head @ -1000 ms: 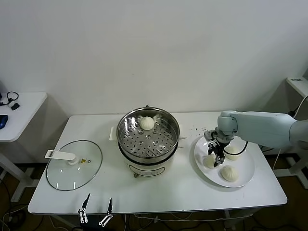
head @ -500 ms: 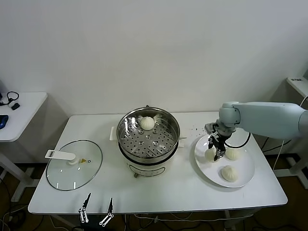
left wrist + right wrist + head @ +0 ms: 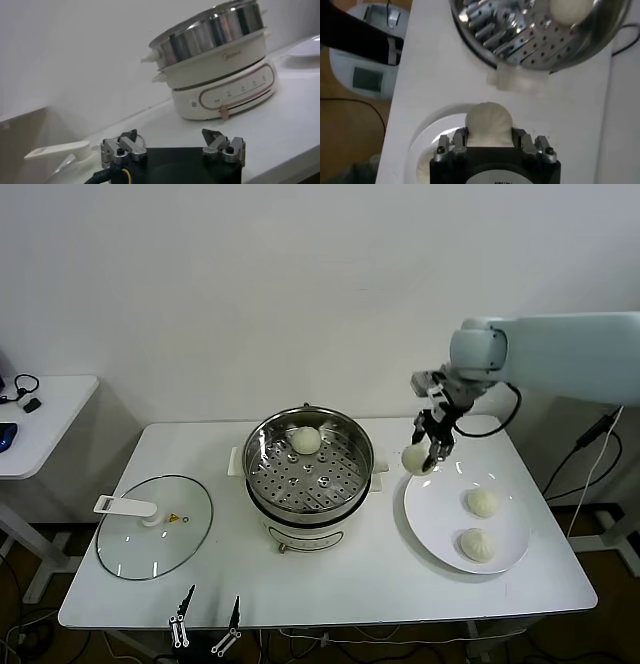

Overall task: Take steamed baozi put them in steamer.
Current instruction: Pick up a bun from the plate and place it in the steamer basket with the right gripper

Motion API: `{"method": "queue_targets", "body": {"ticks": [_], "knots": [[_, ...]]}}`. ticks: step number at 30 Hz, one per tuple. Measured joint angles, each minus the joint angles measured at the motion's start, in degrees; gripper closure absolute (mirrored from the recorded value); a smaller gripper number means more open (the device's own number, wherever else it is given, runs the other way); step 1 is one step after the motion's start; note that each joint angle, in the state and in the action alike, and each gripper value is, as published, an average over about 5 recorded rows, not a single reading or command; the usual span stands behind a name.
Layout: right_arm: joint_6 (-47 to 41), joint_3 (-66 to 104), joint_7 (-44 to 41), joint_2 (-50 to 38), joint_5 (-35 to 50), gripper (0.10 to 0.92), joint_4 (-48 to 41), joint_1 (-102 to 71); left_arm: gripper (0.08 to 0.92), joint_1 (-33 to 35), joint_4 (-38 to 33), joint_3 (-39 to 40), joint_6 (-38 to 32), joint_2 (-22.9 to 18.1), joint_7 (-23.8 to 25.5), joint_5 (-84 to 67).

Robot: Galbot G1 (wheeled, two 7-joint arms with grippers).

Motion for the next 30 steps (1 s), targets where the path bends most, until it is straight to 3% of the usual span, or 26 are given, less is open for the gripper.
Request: {"method": "queue_targets", "body": {"ticks": [14,30], "knots": [[-2.98,6.51,0.66,13.01,7.33,0.440,-6.24,-1.35,0.177,0.13,-0.80,-0.08,0.09,-0.29,0.06,0.44],[-4.52,11.40,2.02,23.17,7.33,0.440,-15.10,-11.49,0.177,-0.32,-0.12,-0.31,-0.03,-0.50,0.15,0.31]]}}
